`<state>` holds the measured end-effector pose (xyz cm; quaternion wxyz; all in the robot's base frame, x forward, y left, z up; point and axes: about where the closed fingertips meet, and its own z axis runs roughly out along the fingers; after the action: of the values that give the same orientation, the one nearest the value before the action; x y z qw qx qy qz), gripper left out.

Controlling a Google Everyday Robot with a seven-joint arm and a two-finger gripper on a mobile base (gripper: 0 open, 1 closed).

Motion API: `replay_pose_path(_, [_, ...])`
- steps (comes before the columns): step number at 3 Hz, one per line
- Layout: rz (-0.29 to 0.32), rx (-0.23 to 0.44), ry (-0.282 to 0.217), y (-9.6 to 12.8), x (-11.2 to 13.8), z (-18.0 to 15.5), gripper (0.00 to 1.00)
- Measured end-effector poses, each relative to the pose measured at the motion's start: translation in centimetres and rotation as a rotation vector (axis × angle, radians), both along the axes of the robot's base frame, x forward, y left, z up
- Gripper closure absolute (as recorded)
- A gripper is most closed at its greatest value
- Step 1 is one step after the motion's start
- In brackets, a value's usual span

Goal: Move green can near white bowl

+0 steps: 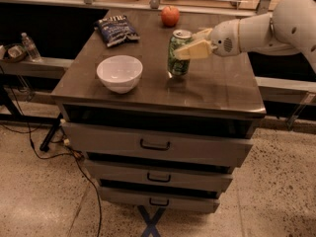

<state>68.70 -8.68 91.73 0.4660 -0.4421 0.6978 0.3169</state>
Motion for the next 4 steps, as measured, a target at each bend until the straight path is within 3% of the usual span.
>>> replay_pose_path(1, [0.081,0.019,-0.027,4.1,-1.8,-0.2,0.97])
replay_pose_path(3, [0.158,-0.012,-0.061,8.5,-1.9,-1.6,0.36])
replay_pose_path(4, [0.159,-0.017,-0.063,8.9,-1.9,-1.7,0.13])
